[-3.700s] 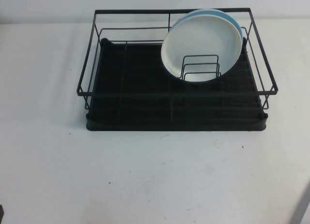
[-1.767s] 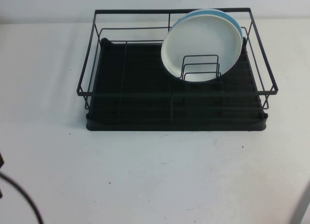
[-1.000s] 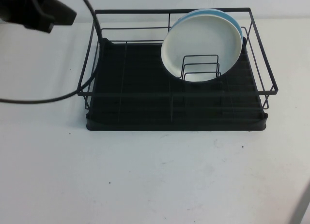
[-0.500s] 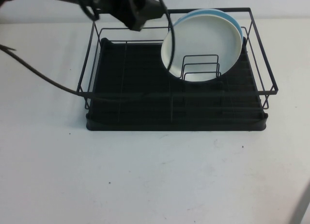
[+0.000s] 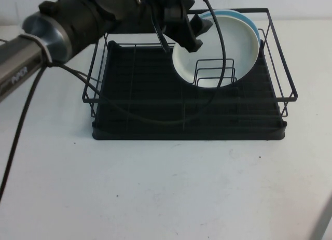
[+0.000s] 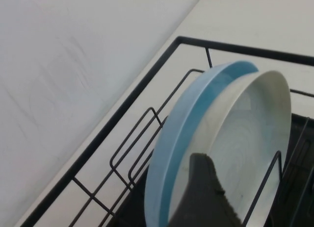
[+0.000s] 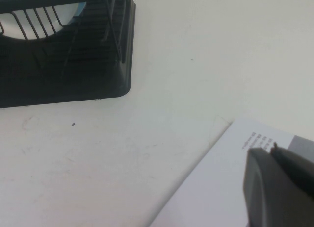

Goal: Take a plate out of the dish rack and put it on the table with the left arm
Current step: Grasp the plate from the shelf

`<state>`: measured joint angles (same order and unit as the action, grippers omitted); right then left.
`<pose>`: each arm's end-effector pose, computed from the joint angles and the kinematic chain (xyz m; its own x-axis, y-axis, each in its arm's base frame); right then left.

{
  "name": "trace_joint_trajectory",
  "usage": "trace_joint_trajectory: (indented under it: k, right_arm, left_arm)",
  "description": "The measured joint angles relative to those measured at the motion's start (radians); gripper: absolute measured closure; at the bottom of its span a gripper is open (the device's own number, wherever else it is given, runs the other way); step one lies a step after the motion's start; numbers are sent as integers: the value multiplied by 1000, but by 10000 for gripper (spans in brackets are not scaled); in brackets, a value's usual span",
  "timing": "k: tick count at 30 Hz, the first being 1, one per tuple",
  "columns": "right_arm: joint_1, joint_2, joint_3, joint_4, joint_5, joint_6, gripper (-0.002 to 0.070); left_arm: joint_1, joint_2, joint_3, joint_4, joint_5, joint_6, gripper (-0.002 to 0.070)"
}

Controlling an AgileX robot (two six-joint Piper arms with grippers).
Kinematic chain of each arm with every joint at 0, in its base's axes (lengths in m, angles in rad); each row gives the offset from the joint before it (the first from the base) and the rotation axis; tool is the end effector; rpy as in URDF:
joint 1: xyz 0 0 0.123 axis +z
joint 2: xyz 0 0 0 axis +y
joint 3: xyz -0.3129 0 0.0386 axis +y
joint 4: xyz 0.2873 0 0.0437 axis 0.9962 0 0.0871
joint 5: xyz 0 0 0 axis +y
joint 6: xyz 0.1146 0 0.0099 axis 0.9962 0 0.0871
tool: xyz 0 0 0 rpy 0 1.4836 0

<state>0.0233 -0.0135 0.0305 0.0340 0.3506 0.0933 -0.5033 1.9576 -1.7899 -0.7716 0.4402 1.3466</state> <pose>0.0851 0.0033 0.1643 -0.2786 0.1184 -0.9531 0.0003 0.9924 0.1232 0.4611 -0.2930 0.3499 0.1287 0.5669 -0.8137 0.7699 0.4601 0.4423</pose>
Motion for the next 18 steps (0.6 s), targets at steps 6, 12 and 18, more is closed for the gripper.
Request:
trace_joint_trajectory:
  k: [6, 12, 18]
  right_arm:
    - [0, 0, 0, 0, 0, 0, 694]
    - [0, 0, 0, 0, 0, 0, 694]
    - [0, 0, 0, 0, 0, 0, 694]
  left_arm:
    - [-24, 73, 0, -27, -49, 68, 246]
    - [-44, 102, -2, -39, -146, 109, 246]
    - [-53, 116, -2, -48, -216, 133, 246]
